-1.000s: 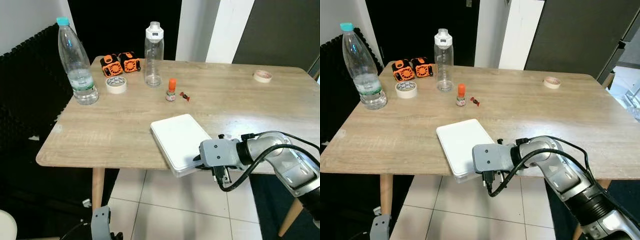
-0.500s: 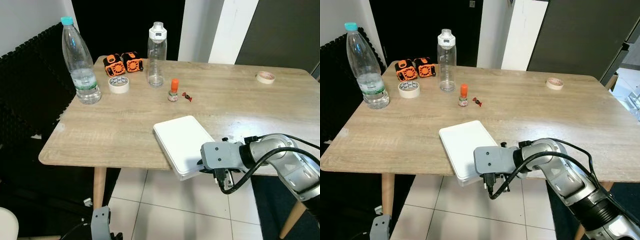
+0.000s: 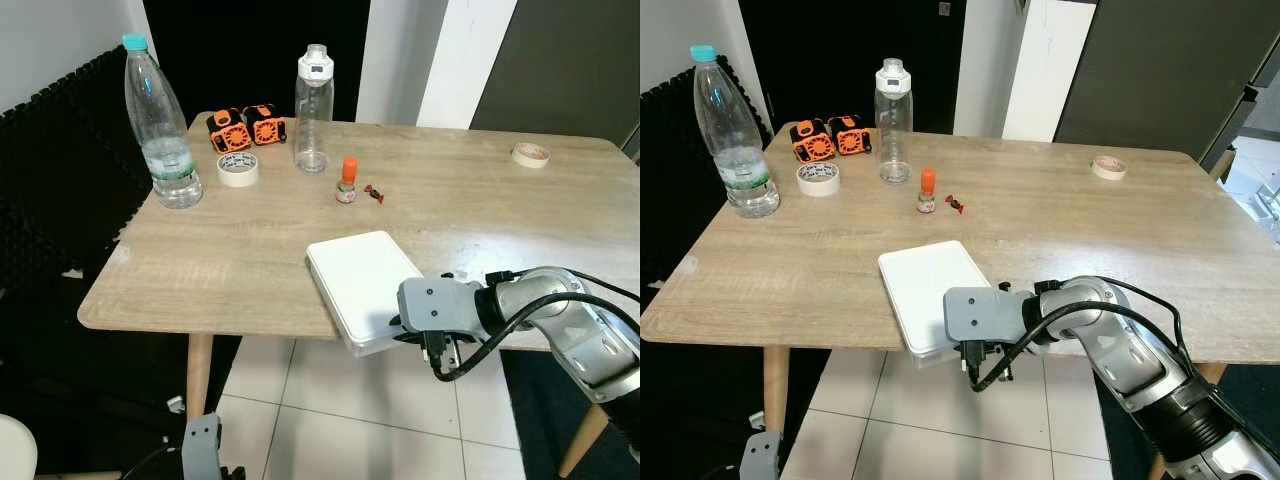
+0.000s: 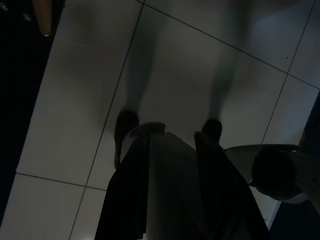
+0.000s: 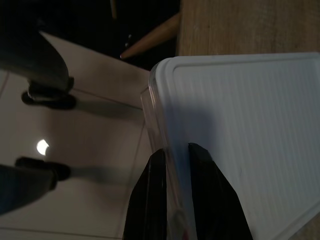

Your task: Restocking fridge

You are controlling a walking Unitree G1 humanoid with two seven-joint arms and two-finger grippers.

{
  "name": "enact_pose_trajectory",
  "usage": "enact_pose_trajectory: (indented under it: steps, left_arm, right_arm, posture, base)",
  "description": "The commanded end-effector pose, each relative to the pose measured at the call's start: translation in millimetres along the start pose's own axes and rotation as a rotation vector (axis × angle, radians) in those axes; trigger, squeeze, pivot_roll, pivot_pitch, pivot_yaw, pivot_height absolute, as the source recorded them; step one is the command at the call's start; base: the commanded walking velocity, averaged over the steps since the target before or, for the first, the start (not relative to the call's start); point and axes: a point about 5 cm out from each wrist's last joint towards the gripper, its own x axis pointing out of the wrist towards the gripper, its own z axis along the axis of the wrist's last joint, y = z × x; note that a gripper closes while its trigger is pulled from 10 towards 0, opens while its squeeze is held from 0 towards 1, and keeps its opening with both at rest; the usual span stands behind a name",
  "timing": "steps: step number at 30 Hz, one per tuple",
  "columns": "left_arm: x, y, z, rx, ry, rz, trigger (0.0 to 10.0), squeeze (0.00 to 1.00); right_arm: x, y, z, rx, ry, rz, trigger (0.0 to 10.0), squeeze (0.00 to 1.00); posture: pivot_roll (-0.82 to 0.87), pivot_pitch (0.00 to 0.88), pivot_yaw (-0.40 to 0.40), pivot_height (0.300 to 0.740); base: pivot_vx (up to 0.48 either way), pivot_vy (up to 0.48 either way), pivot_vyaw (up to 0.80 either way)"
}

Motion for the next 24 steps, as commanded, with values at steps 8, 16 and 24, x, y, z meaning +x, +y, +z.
enact_pose_trajectory:
  steps: [8,16,24]
  left_arm:
    - [-1.4,1.5,-7,0.01,0.025,0.009,10.0,0.0]
    - [-1.6,1.5,-8,0.012,0.029,0.008,10.0,0.0]
    - [-1.2,-0.5,-10,0.014,0.033,0.002,10.0,0.0]
  right_arm:
    - [1.8,15.9,3,0.064,-0.015,0.096,10.0,0.0]
    - [-9.9,23.0,-3,0.083,0.055,0.114,10.0,0.0]
    - [-31.6,35.9,-20,0.177,0.172,0.103,10.0,0.0]
  posture:
    - [0.01,0.0,-0.054,0.74]
    - [0.01,0.0,-0.056,0.74]
    - [0.0,0.0,-0.059,0.74]
  base:
    - [0.0,0.0,0.0]
    - [0.0,0.0,0.0]
    - [0.0,0.0,0.0]
